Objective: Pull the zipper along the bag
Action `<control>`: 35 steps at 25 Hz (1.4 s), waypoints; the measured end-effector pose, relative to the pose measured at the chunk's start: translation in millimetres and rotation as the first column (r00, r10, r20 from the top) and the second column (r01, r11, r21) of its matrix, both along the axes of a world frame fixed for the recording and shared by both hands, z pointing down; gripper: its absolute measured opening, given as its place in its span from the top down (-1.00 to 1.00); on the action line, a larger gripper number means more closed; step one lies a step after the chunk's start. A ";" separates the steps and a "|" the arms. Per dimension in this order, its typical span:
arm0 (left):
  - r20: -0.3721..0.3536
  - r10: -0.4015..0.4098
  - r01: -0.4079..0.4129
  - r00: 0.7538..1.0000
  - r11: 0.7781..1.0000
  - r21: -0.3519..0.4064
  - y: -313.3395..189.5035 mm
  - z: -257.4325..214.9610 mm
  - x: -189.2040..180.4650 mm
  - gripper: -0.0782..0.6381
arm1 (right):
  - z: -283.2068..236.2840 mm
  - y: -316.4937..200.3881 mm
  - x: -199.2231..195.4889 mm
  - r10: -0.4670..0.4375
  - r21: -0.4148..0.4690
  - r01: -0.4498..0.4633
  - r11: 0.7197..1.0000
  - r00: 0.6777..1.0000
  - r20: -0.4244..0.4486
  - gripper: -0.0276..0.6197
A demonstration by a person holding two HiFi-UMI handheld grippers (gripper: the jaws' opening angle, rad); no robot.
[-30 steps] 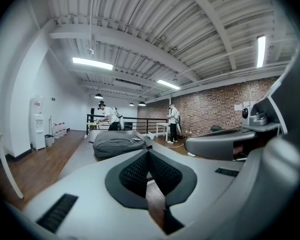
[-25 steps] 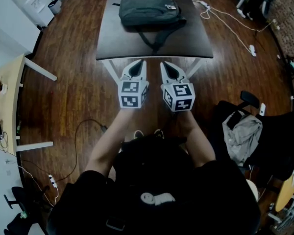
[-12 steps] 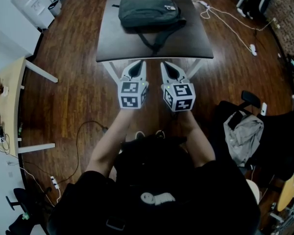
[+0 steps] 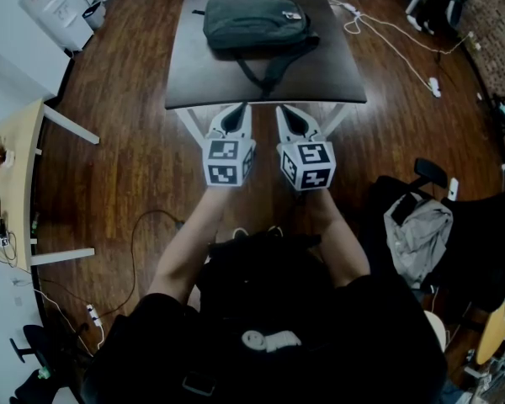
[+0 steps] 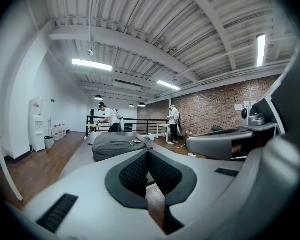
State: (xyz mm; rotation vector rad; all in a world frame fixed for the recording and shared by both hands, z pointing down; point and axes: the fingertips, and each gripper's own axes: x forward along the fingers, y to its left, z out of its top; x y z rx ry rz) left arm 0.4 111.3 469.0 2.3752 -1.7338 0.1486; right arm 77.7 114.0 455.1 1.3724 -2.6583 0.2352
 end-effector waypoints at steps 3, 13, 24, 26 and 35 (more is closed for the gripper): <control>0.000 0.003 -0.003 1.000 1.000 0.006 -1.2 -0.6 0.6 0.78 | 0.8 -0.6 -2.0 -0.004 0.004 0.004 1.000 1.000 -0.001 0.88; 0.005 -0.004 0.004 1.000 1.000 0.010 -5.6 -3.5 1.7 0.78 | 1.8 -3.5 -1.9 -0.014 -0.001 0.014 1.000 1.000 -0.004 0.88; 0.009 -0.001 0.001 1.000 1.000 0.008 -6.6 -2.9 3.6 0.78 | -1.0 -7.4 5.4 0.021 0.027 -0.021 0.999 1.000 -0.018 0.88; 0.009 -0.001 0.001 1.000 1.000 0.009 -7.3 -3.5 3.6 0.78 | -2.0 -8.4 6.8 0.027 0.028 -0.027 0.999 1.000 -0.014 0.88; 0.012 0.006 -0.006 1.000 1.000 0.013 -5.8 -5.3 5.7 0.78 | -2.9 -6.0 2.8 0.012 0.024 -0.011 1.000 1.000 -0.024 0.88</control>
